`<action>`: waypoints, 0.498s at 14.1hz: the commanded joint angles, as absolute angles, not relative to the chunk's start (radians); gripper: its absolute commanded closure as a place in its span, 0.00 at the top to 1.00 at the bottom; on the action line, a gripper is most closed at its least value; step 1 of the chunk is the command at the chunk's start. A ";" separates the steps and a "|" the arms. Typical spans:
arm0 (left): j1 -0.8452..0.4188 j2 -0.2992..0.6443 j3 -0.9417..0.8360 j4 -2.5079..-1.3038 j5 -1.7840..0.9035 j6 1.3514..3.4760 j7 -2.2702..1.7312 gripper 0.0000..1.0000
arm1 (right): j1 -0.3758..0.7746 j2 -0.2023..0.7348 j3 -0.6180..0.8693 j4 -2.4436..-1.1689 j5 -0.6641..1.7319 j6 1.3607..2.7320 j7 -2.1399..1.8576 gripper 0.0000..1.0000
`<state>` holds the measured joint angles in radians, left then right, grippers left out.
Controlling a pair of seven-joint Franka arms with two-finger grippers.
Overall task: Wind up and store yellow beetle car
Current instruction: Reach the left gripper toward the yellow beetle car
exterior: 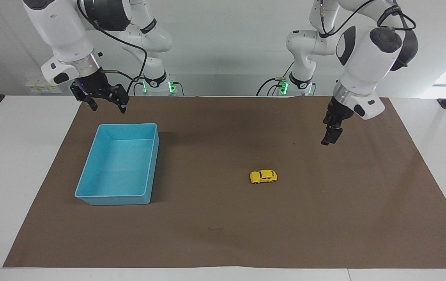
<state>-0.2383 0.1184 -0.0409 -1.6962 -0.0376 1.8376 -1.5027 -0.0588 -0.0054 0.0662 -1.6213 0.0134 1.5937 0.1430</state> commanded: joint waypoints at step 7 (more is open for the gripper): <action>-0.342 0.268 -0.025 -1.677 -0.031 2.000 -1.815 1.00 | -0.067 -0.023 0.067 -1.638 0.028 1.592 0.118 1.00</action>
